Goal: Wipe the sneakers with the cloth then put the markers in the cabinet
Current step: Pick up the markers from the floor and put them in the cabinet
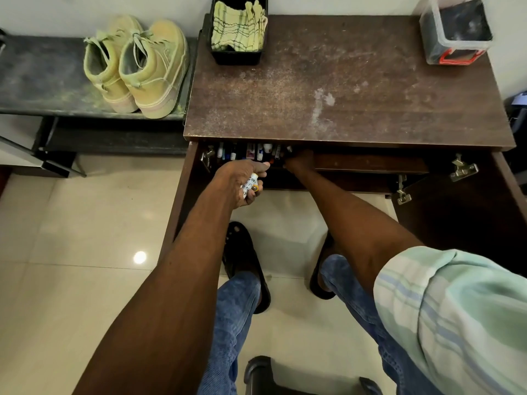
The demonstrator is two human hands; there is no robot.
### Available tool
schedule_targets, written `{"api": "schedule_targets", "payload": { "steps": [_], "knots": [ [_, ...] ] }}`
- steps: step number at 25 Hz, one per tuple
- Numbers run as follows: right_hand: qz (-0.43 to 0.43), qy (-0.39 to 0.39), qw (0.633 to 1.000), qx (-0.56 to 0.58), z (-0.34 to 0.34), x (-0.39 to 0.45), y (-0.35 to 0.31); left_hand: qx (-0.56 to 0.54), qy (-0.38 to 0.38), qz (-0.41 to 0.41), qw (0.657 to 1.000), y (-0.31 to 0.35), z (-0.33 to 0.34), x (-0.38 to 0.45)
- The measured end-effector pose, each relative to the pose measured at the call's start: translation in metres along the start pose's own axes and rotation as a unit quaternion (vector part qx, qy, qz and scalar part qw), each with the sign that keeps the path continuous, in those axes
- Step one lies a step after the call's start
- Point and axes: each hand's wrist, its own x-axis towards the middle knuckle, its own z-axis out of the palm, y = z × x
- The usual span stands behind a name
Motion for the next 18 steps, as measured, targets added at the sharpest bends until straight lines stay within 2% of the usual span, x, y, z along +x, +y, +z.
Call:
{"api": "schedule_targets", "payload": {
  "steps": [5, 9, 13, 18],
  "knots": [
    [0.064, -0.025, 0.996, 0.049, 0.008, 0.006, -0.001, -0.011, 0.008, -0.005, 1.000, -0.002, 0.000, 0.004],
    [0.095, -0.004, 0.989, 0.109, 0.005, 0.006, -0.001, -0.016, -0.002, -0.008, 1.000, -0.002, 0.000, 0.004],
    [0.133, -0.087, 0.962, 0.223, -0.009, 0.007, -0.005, -0.022, -0.001, -0.007, 1.000, -0.001, 0.000, 0.004],
    [0.147, -0.114, 0.954, 0.237, -0.023, 0.015, -0.004, -0.026, -0.001, -0.004, 1.000, 0.001, 0.004, 0.005]
  ]
}}
